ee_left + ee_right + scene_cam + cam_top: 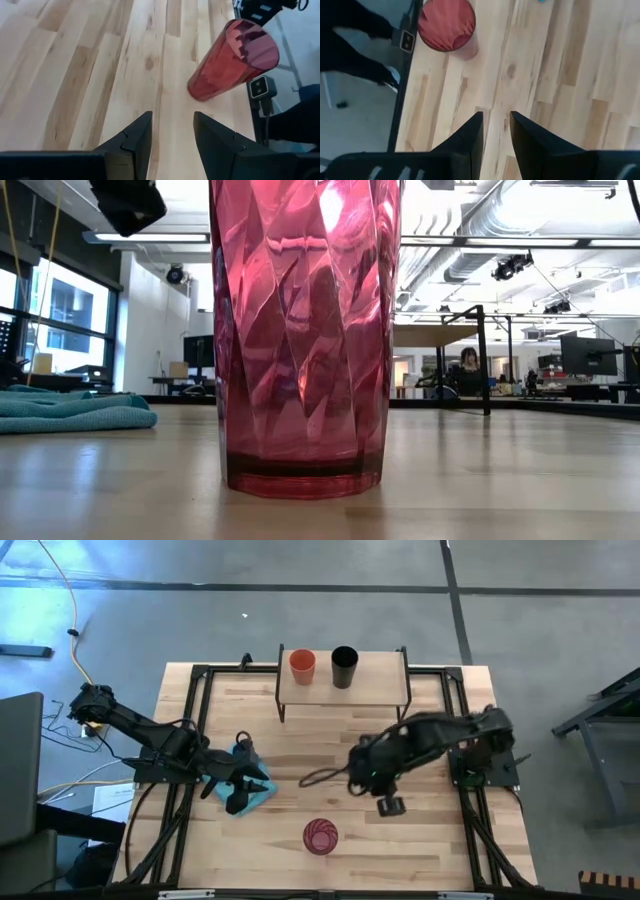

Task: Stack small to large cups/mugs on shelf
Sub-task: Put the red glass on the shelf

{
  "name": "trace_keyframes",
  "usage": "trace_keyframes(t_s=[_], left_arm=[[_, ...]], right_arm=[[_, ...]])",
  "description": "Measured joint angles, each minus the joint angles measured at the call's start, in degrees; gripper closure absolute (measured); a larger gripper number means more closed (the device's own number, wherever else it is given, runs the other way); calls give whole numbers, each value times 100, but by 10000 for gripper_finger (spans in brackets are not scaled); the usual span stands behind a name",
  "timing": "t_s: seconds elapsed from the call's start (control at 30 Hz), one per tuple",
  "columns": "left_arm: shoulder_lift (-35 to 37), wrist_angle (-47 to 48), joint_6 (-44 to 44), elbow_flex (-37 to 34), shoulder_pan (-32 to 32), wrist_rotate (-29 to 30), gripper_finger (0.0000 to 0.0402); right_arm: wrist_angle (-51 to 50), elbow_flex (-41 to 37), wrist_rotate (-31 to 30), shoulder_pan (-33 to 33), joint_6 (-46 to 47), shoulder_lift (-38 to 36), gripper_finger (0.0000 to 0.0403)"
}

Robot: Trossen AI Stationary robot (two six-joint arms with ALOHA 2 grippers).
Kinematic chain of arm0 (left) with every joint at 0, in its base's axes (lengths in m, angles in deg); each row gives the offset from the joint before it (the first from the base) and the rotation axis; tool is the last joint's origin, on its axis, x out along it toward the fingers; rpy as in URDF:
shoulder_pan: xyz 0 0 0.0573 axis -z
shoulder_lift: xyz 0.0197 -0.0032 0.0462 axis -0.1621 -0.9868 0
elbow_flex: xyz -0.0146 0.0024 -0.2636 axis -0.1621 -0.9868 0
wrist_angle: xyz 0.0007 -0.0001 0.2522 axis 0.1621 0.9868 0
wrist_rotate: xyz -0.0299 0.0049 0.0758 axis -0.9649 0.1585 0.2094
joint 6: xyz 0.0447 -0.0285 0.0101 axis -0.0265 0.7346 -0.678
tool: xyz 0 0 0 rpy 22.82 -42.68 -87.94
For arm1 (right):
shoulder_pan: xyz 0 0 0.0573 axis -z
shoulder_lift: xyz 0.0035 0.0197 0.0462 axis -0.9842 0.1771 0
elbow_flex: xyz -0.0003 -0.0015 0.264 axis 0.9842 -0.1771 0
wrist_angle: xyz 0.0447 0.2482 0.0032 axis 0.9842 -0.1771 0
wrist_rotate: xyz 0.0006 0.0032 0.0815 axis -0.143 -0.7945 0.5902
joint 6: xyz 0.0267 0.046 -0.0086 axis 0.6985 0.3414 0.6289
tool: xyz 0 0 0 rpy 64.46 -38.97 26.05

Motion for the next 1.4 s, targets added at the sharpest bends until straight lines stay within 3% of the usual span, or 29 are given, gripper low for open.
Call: trace_keyframes(t_s=[0.33, 0.57, 1.1, 1.4], left_arm=[[0, 665, 100, -1, 0, 23, 268], [180, 1678, 340, -1, 65, 193, 268], [2883, 1788, 451, 1, 743, 1151, 268], [3228, 1778, 320, 1, 739, 1420, 268]], right_arm=[[844, -2, -149, -139, 514, 647, 315], [1281, -2, -182, -367, 853, 932, 315], [2108, -2, -1668, -920, 1408, 1347, 315], [1756, -2, -1760, -1065, 2461, 1347, 315]])
